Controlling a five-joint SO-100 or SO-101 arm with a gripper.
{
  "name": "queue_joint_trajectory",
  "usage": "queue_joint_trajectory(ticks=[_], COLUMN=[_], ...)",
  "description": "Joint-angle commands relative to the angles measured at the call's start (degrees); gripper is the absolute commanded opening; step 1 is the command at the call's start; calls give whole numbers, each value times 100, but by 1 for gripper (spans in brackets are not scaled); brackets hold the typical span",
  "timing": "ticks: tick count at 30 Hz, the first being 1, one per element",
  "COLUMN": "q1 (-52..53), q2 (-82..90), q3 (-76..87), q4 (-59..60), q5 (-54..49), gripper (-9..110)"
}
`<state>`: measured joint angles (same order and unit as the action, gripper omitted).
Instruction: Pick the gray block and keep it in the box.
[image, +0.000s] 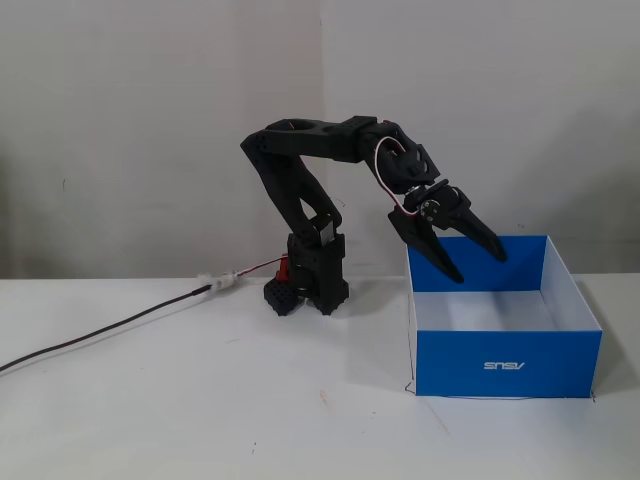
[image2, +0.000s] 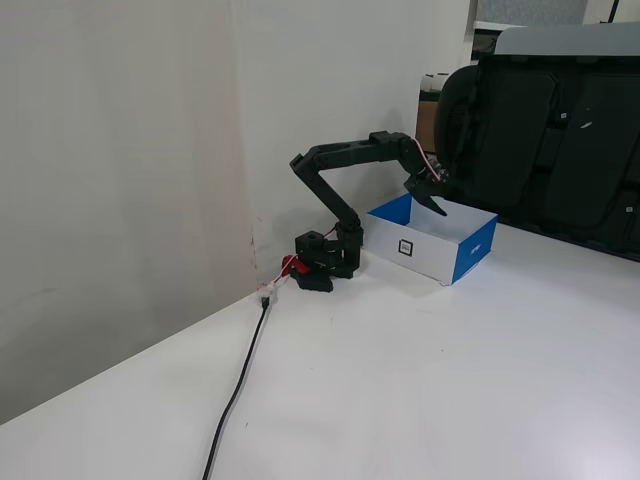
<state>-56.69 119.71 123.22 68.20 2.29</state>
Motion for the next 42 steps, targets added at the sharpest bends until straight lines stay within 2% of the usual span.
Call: queue_joint_trajectory(ticks=[1,3,9,15,19,23,26,33,42], q1=[237,668,2742,4184,4966,5590,5704,5766,6047], q2=[88,246,545,1538,3261,3577,4184,7207,7664], q3=[-606,-817,-2373,-2180,-422,439,1371,3929,5168], q4=[35,220,914,861,185,0,-360,-580,-914], q5=[53,53,-26,-246,-554,-571,-624,-923,-940], gripper=[16,1,0,0,0,0,0,0,0])
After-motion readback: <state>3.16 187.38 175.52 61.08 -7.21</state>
